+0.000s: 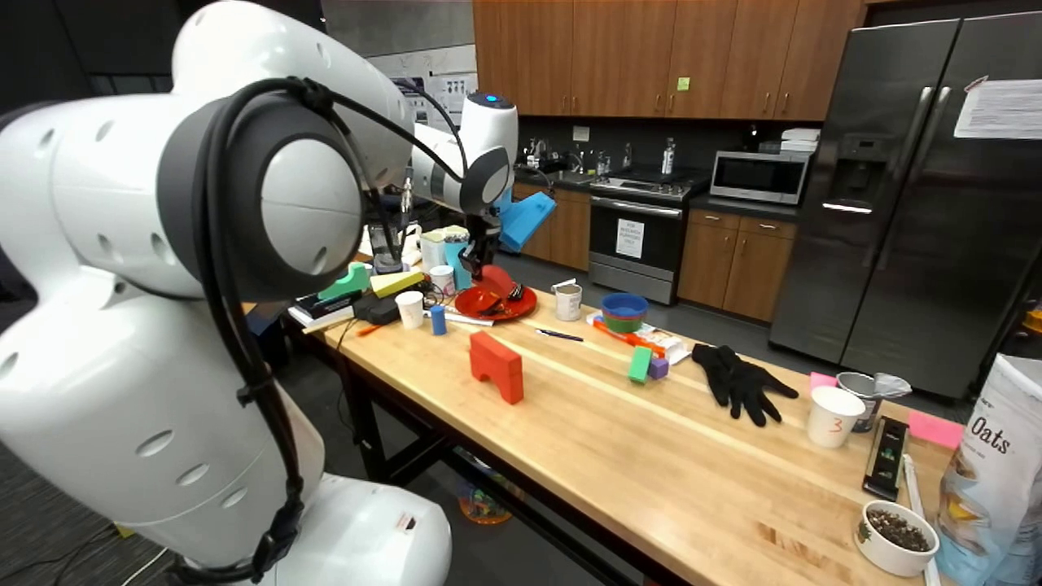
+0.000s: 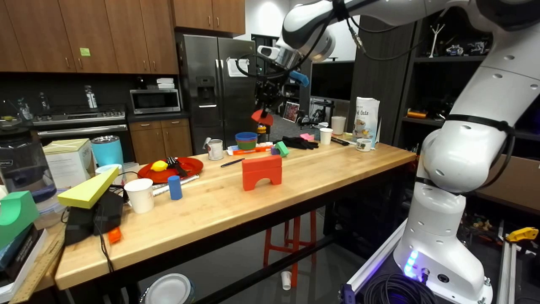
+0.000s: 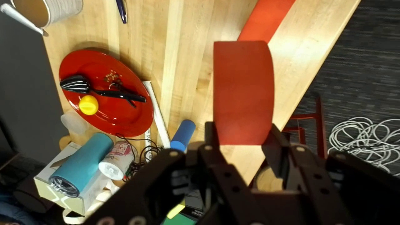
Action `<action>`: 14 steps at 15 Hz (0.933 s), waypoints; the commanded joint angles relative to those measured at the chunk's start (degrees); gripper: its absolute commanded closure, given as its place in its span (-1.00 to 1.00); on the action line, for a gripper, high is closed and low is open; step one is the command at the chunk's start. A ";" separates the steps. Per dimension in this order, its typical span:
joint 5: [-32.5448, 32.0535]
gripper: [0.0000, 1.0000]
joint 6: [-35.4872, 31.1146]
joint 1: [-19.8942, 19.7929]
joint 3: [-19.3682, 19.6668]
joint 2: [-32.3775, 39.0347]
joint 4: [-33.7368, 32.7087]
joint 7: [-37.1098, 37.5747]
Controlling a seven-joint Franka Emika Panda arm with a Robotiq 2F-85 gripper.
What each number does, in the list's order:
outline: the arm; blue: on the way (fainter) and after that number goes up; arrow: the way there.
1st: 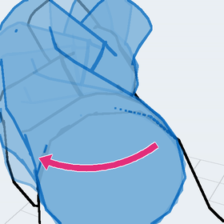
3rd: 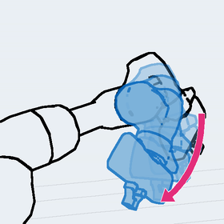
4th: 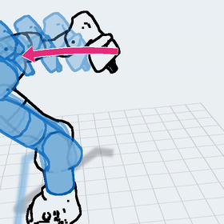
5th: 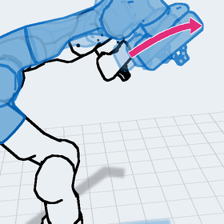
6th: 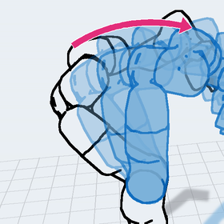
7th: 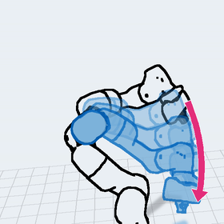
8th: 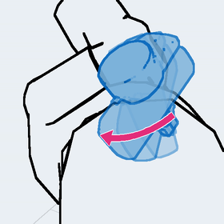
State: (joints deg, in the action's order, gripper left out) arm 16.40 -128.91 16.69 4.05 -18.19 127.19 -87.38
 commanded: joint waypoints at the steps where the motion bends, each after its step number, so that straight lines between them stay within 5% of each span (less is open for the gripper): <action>1: 3.25 0.71 7.07 -1.39 0.78 4.54 -7.08 -6.38; 14: 4.48 0.71 18.59 -9.72 -3.93 18.07 -23.43 -12.78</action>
State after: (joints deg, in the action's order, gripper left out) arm 19.97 -115.43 8.93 1.93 -0.90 107.32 -99.76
